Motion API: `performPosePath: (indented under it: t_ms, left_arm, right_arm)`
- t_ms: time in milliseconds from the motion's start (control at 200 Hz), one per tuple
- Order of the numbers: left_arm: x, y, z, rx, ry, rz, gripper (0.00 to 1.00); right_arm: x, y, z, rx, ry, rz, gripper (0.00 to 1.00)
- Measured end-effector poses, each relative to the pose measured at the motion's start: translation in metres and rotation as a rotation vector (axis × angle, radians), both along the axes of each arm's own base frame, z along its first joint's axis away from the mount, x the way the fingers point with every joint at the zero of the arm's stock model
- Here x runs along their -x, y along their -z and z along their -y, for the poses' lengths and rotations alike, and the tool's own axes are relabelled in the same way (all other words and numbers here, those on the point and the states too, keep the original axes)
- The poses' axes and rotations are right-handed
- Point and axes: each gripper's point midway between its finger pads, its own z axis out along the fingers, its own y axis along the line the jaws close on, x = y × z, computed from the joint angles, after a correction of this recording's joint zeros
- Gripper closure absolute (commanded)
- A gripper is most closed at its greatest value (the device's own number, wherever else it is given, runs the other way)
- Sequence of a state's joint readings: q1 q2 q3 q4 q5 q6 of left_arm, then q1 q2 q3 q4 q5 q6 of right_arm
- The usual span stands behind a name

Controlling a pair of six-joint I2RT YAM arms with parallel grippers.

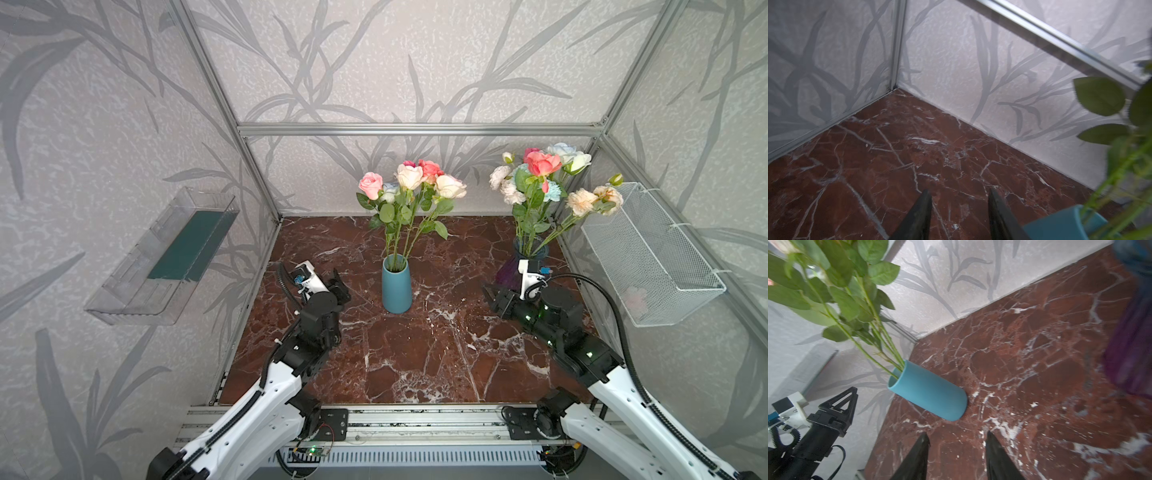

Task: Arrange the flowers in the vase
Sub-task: 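Open the left gripper and draw both grippers back toward the table edge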

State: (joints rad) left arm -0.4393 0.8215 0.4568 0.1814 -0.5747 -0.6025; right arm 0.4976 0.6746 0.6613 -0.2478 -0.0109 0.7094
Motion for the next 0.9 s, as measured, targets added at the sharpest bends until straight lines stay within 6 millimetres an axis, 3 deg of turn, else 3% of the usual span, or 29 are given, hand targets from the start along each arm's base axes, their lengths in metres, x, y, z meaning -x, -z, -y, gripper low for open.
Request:
performPosePath:
  t_ms: [110, 210, 300, 485, 575, 630, 710, 810, 905]
  left_arm:
    - [-0.008, 0.060, -0.010, 0.038, -0.040, -0.139, 0.55]
    - [-0.017, 0.089, -0.006, 0.066, -0.026, -0.204, 0.55]
    - [-0.027, 0.099, 0.002, 0.097, 0.001, -0.209, 0.55]
    - [-0.042, 0.101, 0.016, 0.142, 0.058, -0.171, 0.55]
    - [-0.048, 0.100, 0.023, 0.161, 0.088, -0.148, 0.55]
    - [-0.051, 0.100, 0.027, 0.171, 0.106, -0.137, 0.54]
    - [-0.055, 0.103, 0.032, 0.183, 0.129, -0.129, 0.54]
    - [-0.060, 0.112, 0.037, 0.199, 0.150, -0.138, 0.54]
    - [-0.061, 0.125, 0.039, 0.217, 0.165, -0.155, 0.54]
  right_arm:
    - [0.002, 0.012, 0.032, 0.074, 0.131, -0.025, 0.58]
    - [-0.001, 0.025, 0.066, 0.091, 0.272, -0.039, 0.58]
    - [-0.001, 0.051, 0.092, 0.085, 0.386, -0.080, 0.57]
    - [0.004, 0.131, 0.131, 0.007, 0.577, -0.158, 0.65]
    - [0.011, 0.158, 0.148, -0.016, 0.659, -0.154, 0.59]
    - [0.012, 0.161, 0.157, -0.031, 0.704, -0.134, 0.51]
    - [0.010, 0.150, 0.171, -0.074, 0.766, -0.076, 0.43]
    - [0.006, 0.138, 0.193, -0.135, 0.850, -0.020, 0.41]
    - [0.003, 0.148, 0.213, -0.183, 0.910, -0.048, 0.40]
